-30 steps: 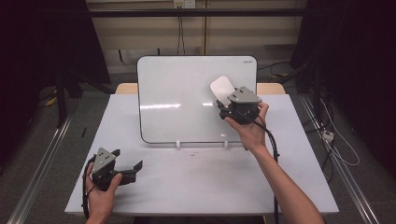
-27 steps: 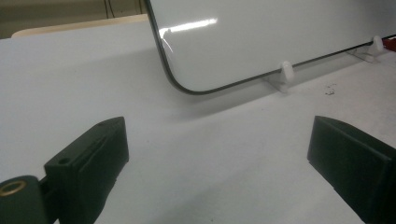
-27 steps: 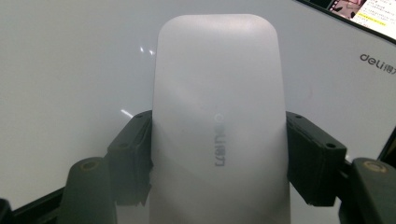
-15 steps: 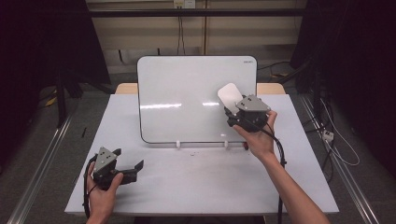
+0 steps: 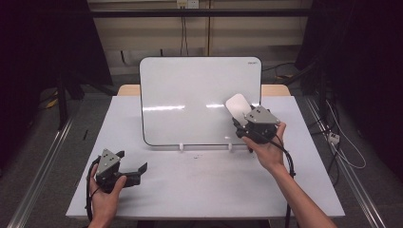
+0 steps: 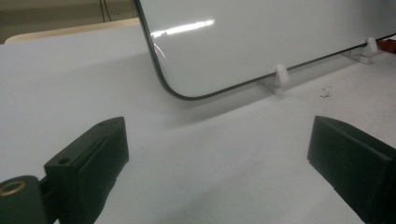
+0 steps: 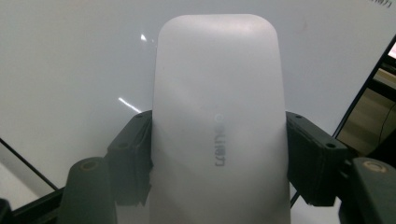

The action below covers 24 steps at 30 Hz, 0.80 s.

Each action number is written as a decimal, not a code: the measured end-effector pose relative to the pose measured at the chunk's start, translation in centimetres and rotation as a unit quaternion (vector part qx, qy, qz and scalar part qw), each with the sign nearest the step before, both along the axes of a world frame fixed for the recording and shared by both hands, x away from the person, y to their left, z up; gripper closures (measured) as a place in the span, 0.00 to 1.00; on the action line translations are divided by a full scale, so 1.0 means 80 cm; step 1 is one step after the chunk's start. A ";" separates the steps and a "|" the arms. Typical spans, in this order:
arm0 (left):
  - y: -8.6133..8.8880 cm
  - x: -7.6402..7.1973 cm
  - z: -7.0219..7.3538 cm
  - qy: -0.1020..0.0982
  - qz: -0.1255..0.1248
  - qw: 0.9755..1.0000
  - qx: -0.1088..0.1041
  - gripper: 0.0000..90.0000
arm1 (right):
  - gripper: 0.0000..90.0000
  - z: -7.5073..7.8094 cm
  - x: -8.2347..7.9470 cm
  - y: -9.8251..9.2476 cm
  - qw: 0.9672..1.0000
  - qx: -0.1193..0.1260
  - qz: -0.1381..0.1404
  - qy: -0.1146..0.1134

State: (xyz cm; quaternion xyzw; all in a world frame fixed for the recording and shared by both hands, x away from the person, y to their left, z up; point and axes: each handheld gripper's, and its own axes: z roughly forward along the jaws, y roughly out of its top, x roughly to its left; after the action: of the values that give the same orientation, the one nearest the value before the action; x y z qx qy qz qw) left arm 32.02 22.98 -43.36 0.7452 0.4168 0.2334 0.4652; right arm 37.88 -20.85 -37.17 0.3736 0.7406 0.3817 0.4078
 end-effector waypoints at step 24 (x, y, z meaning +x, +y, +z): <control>-0.006 -0.004 0.001 -0.001 -0.005 1.000 0.002 0.06 | 0.35 -0.048 -0.009 -0.002 0.999 -0.043 -0.011 0.017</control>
State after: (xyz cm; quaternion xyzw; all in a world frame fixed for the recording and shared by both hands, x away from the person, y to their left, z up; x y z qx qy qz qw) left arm 31.74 22.51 -43.25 0.7480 0.4125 0.2328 0.4650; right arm 37.15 -21.03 -41.00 0.3703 0.7593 0.3383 0.4146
